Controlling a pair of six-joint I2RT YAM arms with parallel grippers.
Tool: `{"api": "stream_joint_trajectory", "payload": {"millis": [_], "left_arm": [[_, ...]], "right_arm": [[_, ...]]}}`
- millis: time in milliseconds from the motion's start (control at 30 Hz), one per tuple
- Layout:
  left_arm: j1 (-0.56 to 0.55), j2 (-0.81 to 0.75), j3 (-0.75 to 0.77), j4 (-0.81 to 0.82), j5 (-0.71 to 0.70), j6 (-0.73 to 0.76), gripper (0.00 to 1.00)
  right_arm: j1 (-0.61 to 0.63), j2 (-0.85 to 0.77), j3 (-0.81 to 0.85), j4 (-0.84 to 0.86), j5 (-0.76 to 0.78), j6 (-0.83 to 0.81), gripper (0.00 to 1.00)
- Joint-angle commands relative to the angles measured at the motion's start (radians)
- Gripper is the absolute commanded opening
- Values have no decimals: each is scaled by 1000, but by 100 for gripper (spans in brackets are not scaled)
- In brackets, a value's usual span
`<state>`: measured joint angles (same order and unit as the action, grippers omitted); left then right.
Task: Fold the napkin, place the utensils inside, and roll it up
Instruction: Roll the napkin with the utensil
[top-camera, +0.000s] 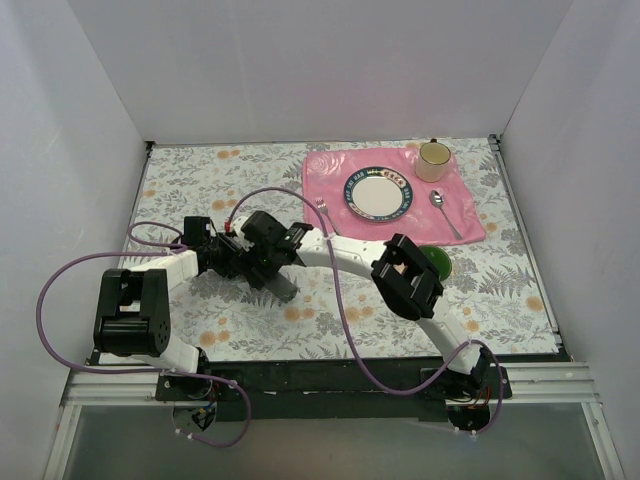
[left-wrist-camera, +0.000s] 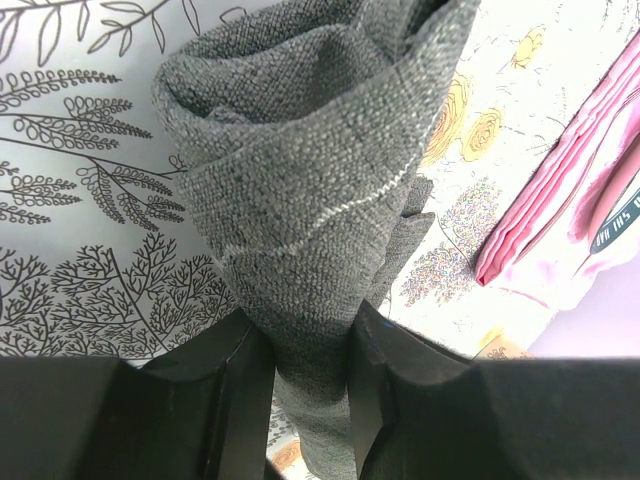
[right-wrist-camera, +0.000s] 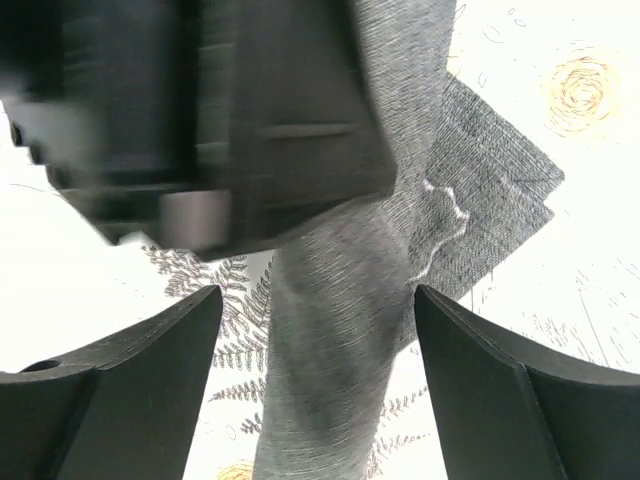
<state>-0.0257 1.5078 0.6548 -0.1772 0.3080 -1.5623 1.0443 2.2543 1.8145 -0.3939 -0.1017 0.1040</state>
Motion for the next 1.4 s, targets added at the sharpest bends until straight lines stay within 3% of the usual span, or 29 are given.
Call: {"api": "stream_joint_trajectory", "payload": {"millis": [0,233,600,867,1033,1367], "left_arm": [[-10,23,-9,-82,-17,36,28],[-10,12,-6,-88,0,27,27],[-10,5,16,-105,14,33,29],[-10,-50,19,-150,-46,64,60],[-10,-35,20,-139,-35,62,63],[-10,14,29,-128,-40,70,61]], "right_arm": [[74,4,72,-74,327,-101,86],[111,50,89,-57,482,-161,80],[96,59,65,-17,442,-135,43],[-13,19,31,15,-2,-1,33],[-82,11,-29,101,-249,101,30],[-191,24,-142,358,-573,318,30]]}}
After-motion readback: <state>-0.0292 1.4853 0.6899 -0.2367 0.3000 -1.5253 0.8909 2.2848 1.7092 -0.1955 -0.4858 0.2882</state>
